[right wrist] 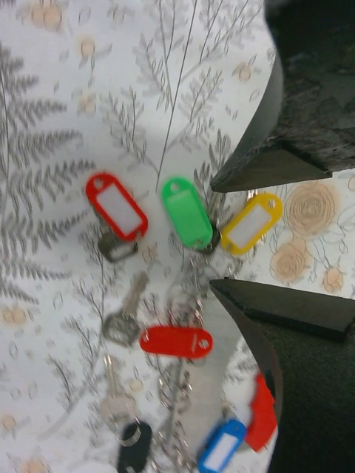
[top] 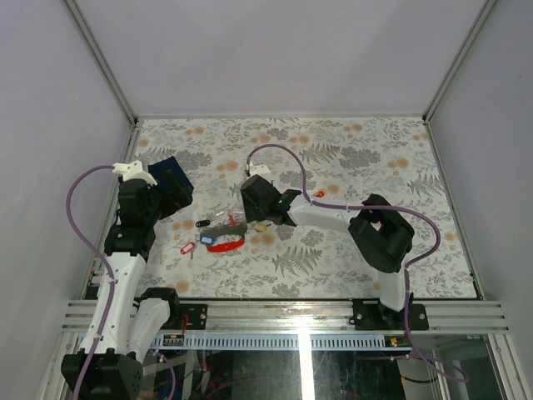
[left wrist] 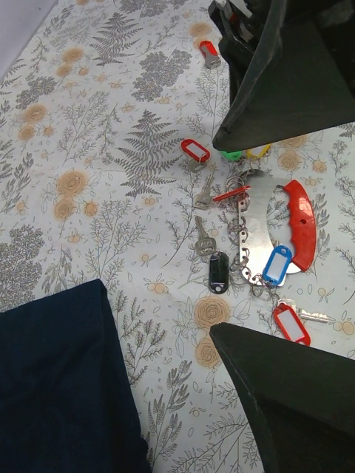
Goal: Put the keys on the keyring
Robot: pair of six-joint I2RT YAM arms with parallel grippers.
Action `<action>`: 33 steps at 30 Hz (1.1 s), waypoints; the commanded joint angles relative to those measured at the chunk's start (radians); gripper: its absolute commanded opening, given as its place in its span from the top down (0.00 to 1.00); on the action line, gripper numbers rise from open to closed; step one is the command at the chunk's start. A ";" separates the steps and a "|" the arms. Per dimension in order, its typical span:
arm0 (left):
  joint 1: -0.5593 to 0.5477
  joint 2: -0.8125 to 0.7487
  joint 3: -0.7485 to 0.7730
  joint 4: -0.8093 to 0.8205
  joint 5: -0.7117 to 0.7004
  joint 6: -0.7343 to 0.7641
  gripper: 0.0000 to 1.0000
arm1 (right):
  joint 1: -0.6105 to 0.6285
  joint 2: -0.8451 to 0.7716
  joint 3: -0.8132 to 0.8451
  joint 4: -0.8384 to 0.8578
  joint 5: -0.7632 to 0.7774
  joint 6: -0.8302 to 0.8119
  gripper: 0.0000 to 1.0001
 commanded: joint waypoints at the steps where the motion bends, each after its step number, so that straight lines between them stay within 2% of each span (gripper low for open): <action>1: 0.002 0.004 -0.010 0.011 0.014 0.022 0.00 | 0.008 0.006 0.040 0.080 -0.232 -0.101 0.45; 4: 0.002 0.005 -0.009 0.011 0.016 0.022 0.00 | 0.011 0.062 0.103 0.042 -0.304 -0.130 0.50; 14: 0.002 0.004 -0.009 0.011 0.016 0.020 0.00 | 0.013 0.124 0.178 -0.080 -0.189 -0.137 0.51; 22: 0.002 0.004 -0.009 0.011 0.016 0.020 0.00 | 0.012 0.155 0.202 -0.089 -0.250 -0.142 0.59; 28: 0.002 0.004 -0.010 0.011 0.018 0.021 0.00 | 0.013 0.179 0.220 -0.135 -0.264 -0.148 0.59; 33: 0.002 0.004 -0.009 0.011 0.019 0.020 0.00 | 0.013 0.198 0.227 -0.152 -0.308 -0.164 0.55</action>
